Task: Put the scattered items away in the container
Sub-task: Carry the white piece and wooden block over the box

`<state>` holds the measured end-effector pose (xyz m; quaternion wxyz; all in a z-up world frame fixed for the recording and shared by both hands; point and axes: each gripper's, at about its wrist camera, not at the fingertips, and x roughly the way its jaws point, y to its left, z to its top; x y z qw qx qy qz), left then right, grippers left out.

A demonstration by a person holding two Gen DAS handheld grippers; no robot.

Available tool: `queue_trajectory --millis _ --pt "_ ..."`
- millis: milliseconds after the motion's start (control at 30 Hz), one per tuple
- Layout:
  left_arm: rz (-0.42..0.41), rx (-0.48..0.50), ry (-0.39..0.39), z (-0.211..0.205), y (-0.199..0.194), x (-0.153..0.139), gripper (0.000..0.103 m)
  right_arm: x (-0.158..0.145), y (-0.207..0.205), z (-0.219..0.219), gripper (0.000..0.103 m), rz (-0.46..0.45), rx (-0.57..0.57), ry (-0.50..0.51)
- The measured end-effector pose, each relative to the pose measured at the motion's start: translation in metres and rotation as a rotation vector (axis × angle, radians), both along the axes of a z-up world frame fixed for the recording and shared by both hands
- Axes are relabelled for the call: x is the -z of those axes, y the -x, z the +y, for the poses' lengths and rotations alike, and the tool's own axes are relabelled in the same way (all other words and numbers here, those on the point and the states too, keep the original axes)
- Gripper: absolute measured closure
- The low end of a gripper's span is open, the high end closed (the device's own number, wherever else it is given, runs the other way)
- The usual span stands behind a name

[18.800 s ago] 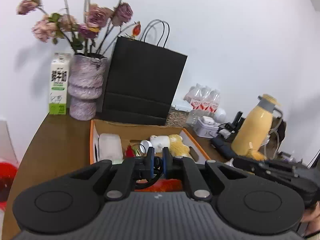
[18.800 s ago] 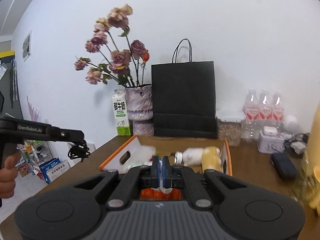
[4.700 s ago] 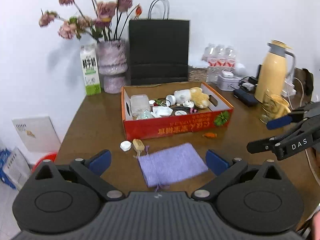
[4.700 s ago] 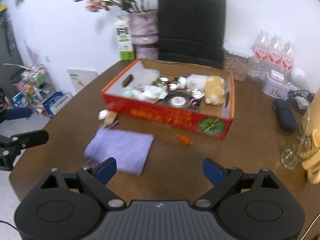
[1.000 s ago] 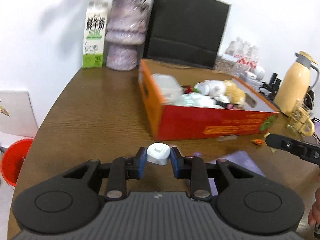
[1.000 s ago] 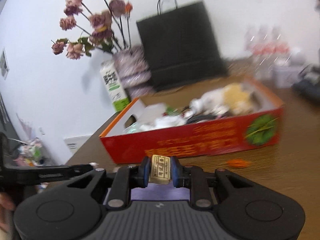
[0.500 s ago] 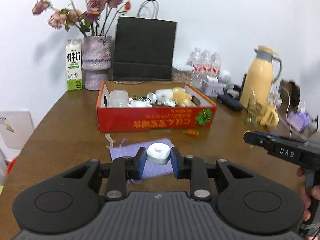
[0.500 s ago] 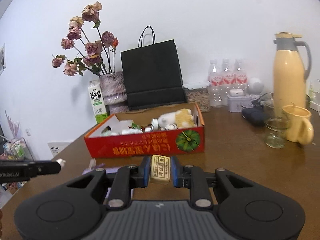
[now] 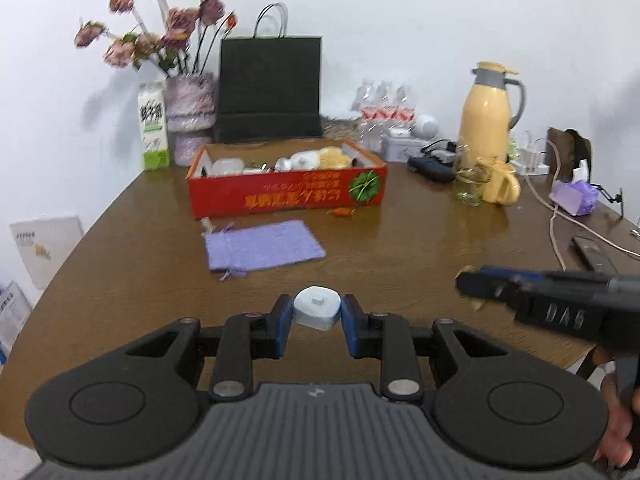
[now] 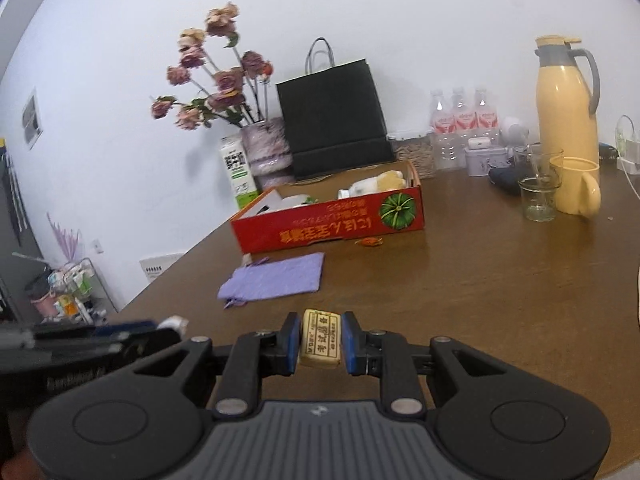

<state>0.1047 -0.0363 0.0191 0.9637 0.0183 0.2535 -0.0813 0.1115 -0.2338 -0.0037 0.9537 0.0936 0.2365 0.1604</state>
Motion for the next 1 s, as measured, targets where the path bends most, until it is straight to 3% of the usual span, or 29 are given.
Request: queue_trajectory --millis 167,333,733,1000 --pt "-0.021 0.004 0.009 -0.003 -0.002 -0.003 0.076 -0.003 0.001 0.0 0.082 -0.006 0.016 0.008" --pt "-0.021 -0.021 0.021 0.006 -0.025 -0.008 0.076 -0.002 -0.024 -0.004 0.082 0.026 0.03 0.011" --pt "-0.096 0.032 0.081 0.022 -0.122 -0.053 0.076 -0.061 -0.112 -0.021 0.082 -0.099 0.042 0.063" --pt "-0.035 0.119 0.152 0.021 -0.208 -0.074 0.076 -0.096 -0.189 -0.02 0.082 -0.142 0.009 0.06"
